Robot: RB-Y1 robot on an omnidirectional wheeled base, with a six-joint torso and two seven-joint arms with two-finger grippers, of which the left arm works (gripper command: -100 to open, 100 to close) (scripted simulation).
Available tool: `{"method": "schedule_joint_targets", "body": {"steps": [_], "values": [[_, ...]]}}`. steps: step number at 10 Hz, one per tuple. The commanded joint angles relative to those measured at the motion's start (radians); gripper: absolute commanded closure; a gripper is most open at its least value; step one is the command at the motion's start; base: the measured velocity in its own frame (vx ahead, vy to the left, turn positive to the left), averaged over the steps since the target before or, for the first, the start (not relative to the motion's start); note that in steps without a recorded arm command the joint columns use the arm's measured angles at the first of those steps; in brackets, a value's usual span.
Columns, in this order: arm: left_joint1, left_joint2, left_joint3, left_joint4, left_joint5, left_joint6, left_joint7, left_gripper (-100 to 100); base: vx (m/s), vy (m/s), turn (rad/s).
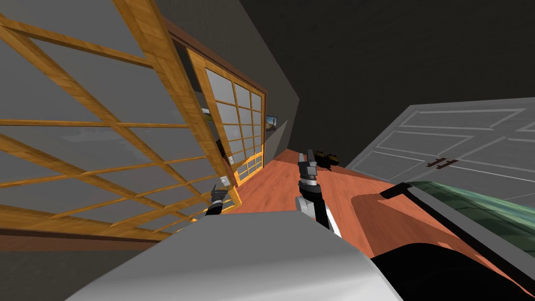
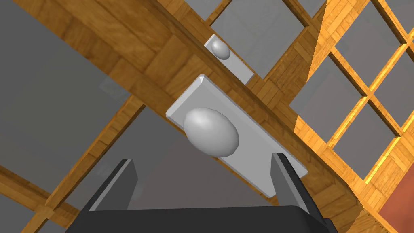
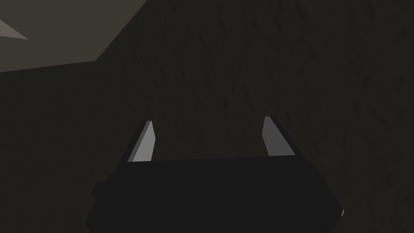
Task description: Pull the door open
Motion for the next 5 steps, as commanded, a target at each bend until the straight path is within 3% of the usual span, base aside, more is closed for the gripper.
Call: {"method": "schedule_joint_targets", "body": {"steps": [1, 2, 5], "values": [[0.004, -0.006, -0.007, -0.013, 0.020, 0.003, 0.050, -100, -0.040, 0.002, -0.034], [0.005, -0.010, -0.014, -0.021, 0.038, 0.004, 0.077, -100, -0.062, 0.012, -0.065], [0.007, -0.015, -0.020, -0.028, 0.055, 0.005, 0.136, -100, -0.049, 0.010, -0.029]]}}
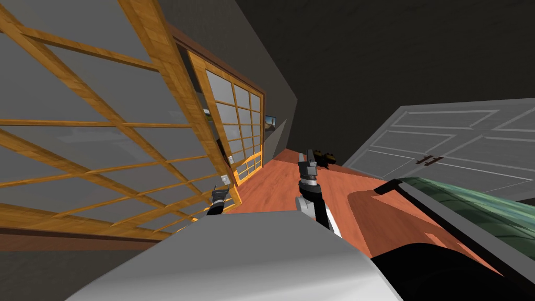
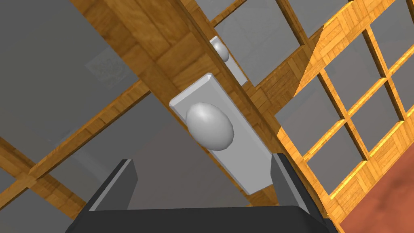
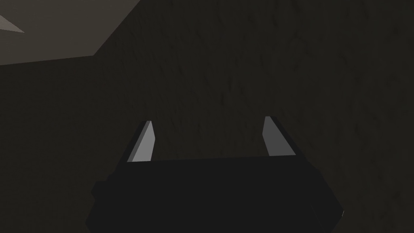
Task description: Pull the door open
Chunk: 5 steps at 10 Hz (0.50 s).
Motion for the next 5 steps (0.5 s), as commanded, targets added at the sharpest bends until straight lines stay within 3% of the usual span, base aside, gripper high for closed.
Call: {"method": "schedule_joint_targets", "body": {"steps": [1, 2, 3, 5], "values": [[0.002, -0.005, -0.007, -0.010, 0.020, 0.002, 0.050, -100, -0.041, 0.007, -0.043], [0.004, -0.010, -0.014, -0.018, 0.037, 0.003, 0.075, -100, -0.059, 0.014, -0.065], [0.004, -0.010, -0.014, -0.018, 0.037, 0.003, 0.091, -100, -0.047, 0.010, -0.024], [0.007, -0.018, -0.027, -0.032, 0.070, 0.004, 0.155, -100, -0.063, 0.004, -0.049]]}}
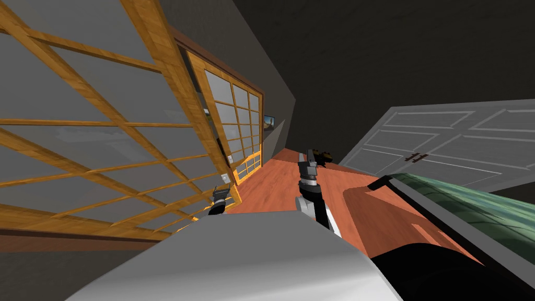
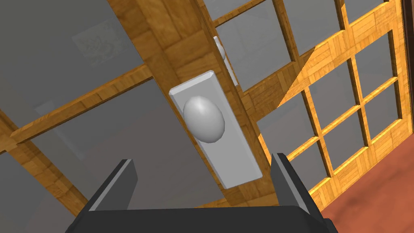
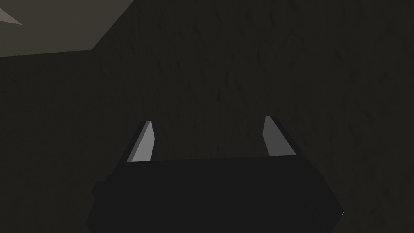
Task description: Pull the door open
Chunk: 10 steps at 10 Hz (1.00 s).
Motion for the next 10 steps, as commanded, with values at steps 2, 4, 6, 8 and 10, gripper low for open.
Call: {"method": "schedule_joint_targets", "body": {"steps": [2, 4, 6, 8, 10], "values": [[0.004, -0.007, -0.010, -0.014, 0.026, 0.003, 0.072, -100, -0.053, 0.009, -0.028], [0.005, -0.011, -0.015, -0.021, 0.040, 0.003, 0.109, -100, -0.057, 0.015, -0.036], [0.007, -0.017, -0.025, -0.032, 0.067, 0.004, 0.168, -100, -0.055, 0.007, -0.037], [0.009, -0.023, -0.034, -0.042, 0.088, 0.005, 0.213, -100, -0.073, 0.019, -0.042], [0.011, -0.028, -0.042, -0.051, 0.109, 0.006, 0.252, -100, -0.075, 0.000, -0.037]]}}
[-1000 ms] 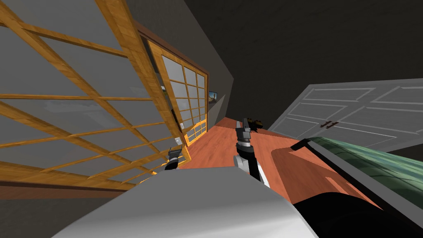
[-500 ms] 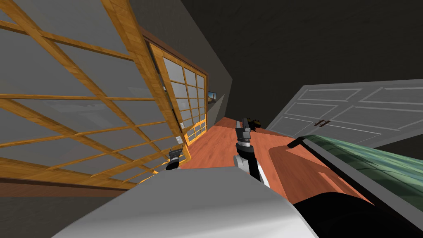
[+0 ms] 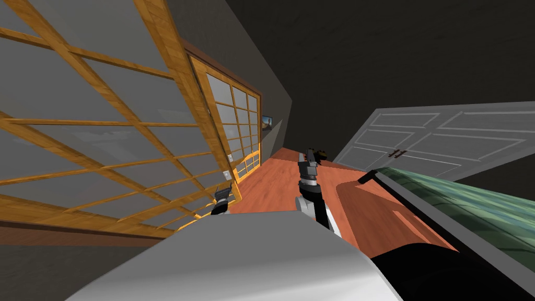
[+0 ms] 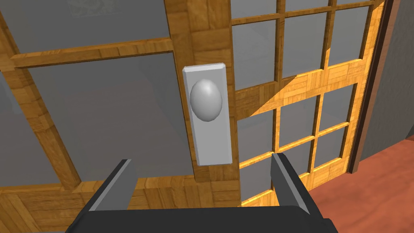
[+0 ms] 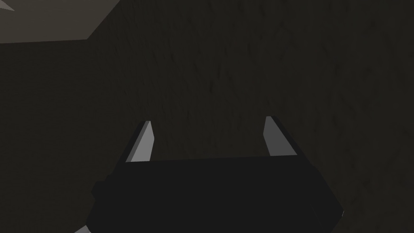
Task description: Pull the door open
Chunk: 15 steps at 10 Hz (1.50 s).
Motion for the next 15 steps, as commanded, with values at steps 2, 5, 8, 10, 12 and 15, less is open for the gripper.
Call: {"method": "schedule_joint_targets", "body": {"steps": [2, 5, 8, 10, 12, 15], "values": [[0.012, 0.031, 0.001, 0.010, 0.007, -0.007, 0.040, -100, 0.036, -0.006, -0.041], [0.030, 0.075, 0.002, 0.025, 0.014, -0.018, 0.091, -100, 0.212, 0.006, -0.060], [0.048, 0.120, 0.004, 0.041, 0.022, -0.028, 0.142, -100, 0.167, 0.006, -0.058], [0.059, 0.146, 0.005, 0.050, 0.027, -0.034, 0.173, -100, 0.171, 0.017, -0.046], [0.061, 0.138, 0.006, 0.036, 0.026, -0.026, 0.157, 100, 0.027, 0.008, 0.003], [0.061, 0.138, 0.006, 0.036, 0.026, -0.026, 0.157, 100, -0.019, -0.002, -0.003]]}}
